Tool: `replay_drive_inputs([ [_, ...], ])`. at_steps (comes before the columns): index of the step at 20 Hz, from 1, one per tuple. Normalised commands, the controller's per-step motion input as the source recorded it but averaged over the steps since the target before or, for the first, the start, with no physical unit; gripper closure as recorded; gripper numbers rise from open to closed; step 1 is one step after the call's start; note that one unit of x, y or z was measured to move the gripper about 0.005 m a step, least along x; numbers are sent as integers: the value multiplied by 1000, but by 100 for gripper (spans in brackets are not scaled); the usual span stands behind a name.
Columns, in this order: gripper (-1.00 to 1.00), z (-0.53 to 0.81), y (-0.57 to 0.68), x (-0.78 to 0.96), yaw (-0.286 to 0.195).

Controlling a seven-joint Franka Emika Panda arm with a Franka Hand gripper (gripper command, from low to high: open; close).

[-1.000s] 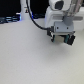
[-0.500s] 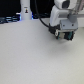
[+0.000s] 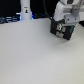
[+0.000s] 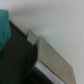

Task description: Open the kcup holder, insert the kcup into the holder, and close the kcup holder

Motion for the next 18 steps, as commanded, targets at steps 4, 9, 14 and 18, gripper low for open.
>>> replay_drive_inputs([
  [4,-100,-5,425,-734,82],
  [9,-100,315,395,-404,58],
  [14,-100,921,136,186,20],
  [18,-100,420,37,243,2],
])
